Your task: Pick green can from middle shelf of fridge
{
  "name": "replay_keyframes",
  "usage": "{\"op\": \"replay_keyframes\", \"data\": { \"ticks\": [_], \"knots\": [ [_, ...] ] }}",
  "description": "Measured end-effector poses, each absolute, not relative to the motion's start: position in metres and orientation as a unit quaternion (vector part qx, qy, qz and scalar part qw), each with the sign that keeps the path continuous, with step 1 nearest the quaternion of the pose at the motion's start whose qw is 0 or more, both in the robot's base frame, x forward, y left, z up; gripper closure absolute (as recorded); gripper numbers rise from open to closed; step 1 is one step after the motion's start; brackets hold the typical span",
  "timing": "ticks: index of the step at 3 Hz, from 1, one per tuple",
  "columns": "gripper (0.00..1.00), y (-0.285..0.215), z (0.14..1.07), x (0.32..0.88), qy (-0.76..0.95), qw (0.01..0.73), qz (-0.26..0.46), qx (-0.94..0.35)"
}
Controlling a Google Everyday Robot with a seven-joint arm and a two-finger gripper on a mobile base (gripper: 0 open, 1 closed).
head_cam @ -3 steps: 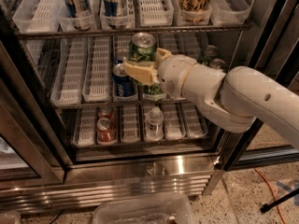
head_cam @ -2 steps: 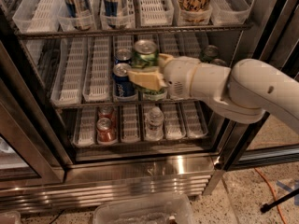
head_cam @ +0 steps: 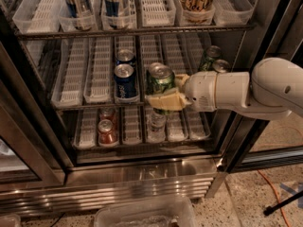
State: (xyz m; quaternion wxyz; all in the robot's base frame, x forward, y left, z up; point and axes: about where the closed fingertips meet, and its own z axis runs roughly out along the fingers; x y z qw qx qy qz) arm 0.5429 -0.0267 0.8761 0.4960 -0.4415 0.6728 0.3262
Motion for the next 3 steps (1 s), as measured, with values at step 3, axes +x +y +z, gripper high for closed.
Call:
{"op": "replay_keyframes", "data": {
  "ticks": [3],
  "knots": [
    [1.0, -0.0291, 0.8677, 0.5171, 0.659, 0.453, 0.337, -0.496]
  ]
}}
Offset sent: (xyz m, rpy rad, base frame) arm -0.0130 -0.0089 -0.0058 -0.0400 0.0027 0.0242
